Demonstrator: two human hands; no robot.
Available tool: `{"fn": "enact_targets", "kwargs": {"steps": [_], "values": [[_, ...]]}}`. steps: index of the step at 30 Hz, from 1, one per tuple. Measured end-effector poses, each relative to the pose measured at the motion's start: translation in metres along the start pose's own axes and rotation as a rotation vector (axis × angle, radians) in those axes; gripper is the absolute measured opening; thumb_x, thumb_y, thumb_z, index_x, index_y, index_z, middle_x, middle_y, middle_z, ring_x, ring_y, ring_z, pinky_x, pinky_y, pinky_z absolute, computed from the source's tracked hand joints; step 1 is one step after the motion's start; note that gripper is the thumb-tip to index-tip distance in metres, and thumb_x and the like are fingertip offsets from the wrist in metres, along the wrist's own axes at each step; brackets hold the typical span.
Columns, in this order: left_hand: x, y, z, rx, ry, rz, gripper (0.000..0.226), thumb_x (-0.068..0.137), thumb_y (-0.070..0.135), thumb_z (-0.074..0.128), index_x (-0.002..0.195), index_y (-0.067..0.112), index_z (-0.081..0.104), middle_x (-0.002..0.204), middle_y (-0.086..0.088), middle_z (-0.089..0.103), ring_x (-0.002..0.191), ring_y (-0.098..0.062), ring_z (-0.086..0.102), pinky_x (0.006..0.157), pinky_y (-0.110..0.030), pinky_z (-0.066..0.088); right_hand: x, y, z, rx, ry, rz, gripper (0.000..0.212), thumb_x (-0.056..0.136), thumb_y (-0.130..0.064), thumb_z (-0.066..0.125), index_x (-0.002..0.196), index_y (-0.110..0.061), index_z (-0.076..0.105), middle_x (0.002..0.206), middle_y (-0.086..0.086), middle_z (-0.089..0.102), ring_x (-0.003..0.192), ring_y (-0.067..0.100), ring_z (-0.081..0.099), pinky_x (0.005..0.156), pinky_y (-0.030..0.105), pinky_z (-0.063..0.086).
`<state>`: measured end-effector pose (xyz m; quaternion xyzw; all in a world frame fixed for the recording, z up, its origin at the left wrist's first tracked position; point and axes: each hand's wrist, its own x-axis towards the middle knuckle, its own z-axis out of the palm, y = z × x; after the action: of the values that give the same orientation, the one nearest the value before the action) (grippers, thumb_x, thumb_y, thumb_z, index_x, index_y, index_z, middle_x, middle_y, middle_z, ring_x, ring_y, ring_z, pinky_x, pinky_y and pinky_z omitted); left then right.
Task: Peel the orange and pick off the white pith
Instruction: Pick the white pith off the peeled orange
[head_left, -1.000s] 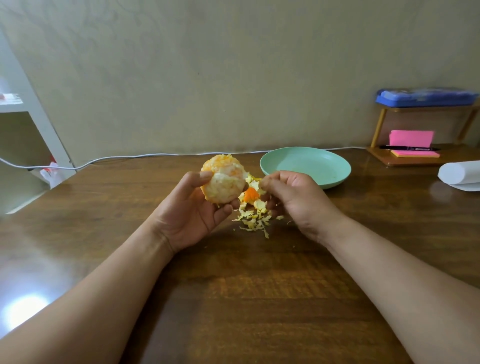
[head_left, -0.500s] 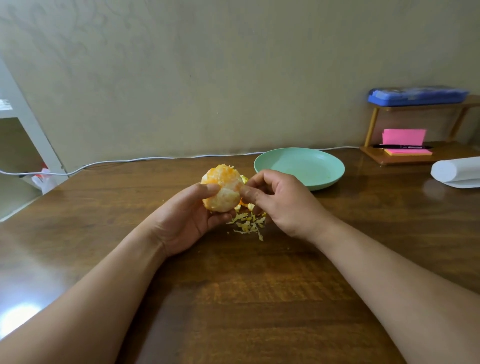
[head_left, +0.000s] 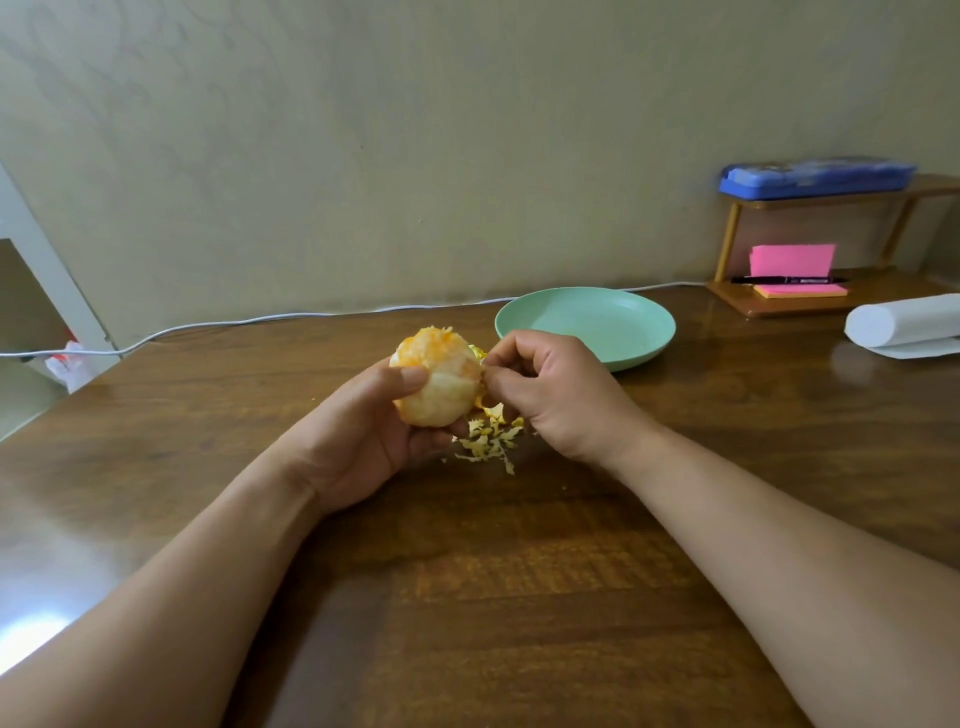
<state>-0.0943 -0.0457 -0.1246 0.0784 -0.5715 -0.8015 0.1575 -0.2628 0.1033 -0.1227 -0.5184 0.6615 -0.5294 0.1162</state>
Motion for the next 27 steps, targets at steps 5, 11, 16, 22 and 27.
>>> {"fn": "enact_targets", "kwargs": {"steps": [5,11,16,22,27], "values": [[-0.002,0.003,-0.004,-0.086,-0.048,-0.019,0.091,0.065,0.042,0.094,0.139,0.002,0.058,0.119,-0.024,0.069,0.081,-0.029,0.069,0.062,-0.028,0.058,0.001,0.005,-0.002,-0.046,-0.022,0.059,0.009,0.103,-0.025,0.068,0.098,-0.021,0.074,0.087,-0.004,0.076,0.073,0.007,0.066,0.074,0.035,0.059],[0.001,0.000,-0.005,0.002,0.012,-0.048,0.078,0.071,0.034,0.082,0.137,-0.001,0.057,0.109,-0.021,0.067,0.079,-0.027,0.066,0.058,-0.028,0.055,0.001,0.004,0.002,-0.281,0.039,0.008,0.020,0.107,-0.033,0.060,0.123,-0.032,0.072,0.099,-0.014,0.074,0.083,0.008,0.070,0.082,0.042,0.062],[0.003,-0.001,-0.007,0.090,0.069,-0.004,0.074,0.076,0.037,0.077,0.140,0.006,0.057,0.108,-0.014,0.068,0.080,-0.024,0.065,0.067,-0.030,0.052,-0.002,-0.008,-0.001,-0.239,0.091,-0.121,0.007,0.104,-0.034,0.065,0.103,-0.028,0.068,0.090,-0.015,0.070,0.088,0.006,0.067,0.077,0.032,0.059],[0.004,-0.001,-0.005,0.174,0.094,0.026,0.073,0.076,0.036,0.081,0.141,0.012,0.057,0.110,-0.015,0.066,0.078,-0.026,0.061,0.054,-0.026,0.049,-0.003,-0.008,-0.001,-0.315,0.010,-0.131,0.012,0.104,-0.033,0.069,0.111,-0.025,0.074,0.094,-0.014,0.073,0.087,0.005,0.068,0.079,0.030,0.060],[0.004,-0.002,-0.004,0.240,0.160,0.023,0.081,0.068,0.038,0.086,0.139,0.010,0.057,0.107,-0.014,0.070,0.077,-0.026,0.065,0.055,-0.027,0.053,-0.003,-0.004,0.000,-0.407,0.020,-0.197,0.009,0.103,-0.029,0.068,0.104,-0.023,0.075,0.084,-0.008,0.074,0.076,0.014,0.070,0.071,0.043,0.060]]}}
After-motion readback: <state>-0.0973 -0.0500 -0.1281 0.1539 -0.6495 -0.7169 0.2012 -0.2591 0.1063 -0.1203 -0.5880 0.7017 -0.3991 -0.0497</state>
